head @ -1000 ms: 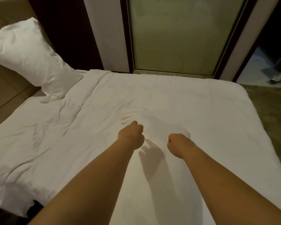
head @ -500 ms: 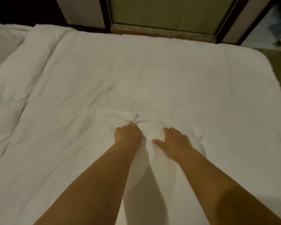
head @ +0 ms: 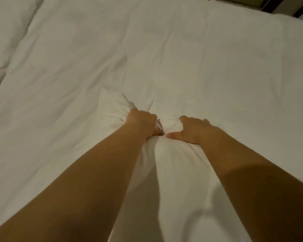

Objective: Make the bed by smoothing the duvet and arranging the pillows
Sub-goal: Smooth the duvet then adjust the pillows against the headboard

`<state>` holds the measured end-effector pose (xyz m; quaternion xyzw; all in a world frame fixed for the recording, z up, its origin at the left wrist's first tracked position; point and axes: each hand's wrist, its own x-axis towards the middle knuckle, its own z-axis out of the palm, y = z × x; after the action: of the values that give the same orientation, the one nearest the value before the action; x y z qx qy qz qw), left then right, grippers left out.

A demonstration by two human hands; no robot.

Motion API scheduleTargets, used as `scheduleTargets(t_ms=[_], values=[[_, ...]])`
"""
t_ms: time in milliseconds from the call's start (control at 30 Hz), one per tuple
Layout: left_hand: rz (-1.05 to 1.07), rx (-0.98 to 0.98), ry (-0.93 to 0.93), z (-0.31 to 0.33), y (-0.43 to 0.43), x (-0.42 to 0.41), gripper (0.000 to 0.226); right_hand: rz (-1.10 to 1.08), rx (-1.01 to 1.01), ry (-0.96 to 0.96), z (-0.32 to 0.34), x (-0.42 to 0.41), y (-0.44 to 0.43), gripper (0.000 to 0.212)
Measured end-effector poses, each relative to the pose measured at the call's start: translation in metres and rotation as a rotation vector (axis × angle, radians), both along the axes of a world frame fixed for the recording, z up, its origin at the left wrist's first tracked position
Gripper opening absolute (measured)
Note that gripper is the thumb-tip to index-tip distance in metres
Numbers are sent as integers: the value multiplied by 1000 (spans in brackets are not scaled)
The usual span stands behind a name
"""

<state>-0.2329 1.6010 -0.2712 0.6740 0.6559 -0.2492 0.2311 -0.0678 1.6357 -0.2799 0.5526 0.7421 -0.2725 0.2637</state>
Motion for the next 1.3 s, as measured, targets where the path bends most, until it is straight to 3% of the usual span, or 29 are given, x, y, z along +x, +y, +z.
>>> scheduleTargets(t_ms=[100, 267, 500, 767, 1000, 1133, 1300], values=[[80, -127, -61, 16, -17, 2, 64, -90, -84, 93, 16, 5, -23, 95], [266, -241, -198, 79, -65, 19, 59, 69, -65, 71, 76, 15, -64, 72], [534, 0, -257, 235, -197, 20, 59, 384, 143, 171, 231, 16, -165, 70], [695, 643, 126, 440, -383, -12, 65, 748, 603, 442, 424, -55, -307, 63], [546, 1155, 689, 585, -498, -80, 60, 836, 1183, 792, 575, -144, -394, 50], [509, 1225, 787, 616, -535, -133, 53, 839, 1391, 888, 605, -206, -423, 48], [538, 1107, 689, 576, -558, -216, 54, 895, 1263, 810, 568, -292, -444, 52]])
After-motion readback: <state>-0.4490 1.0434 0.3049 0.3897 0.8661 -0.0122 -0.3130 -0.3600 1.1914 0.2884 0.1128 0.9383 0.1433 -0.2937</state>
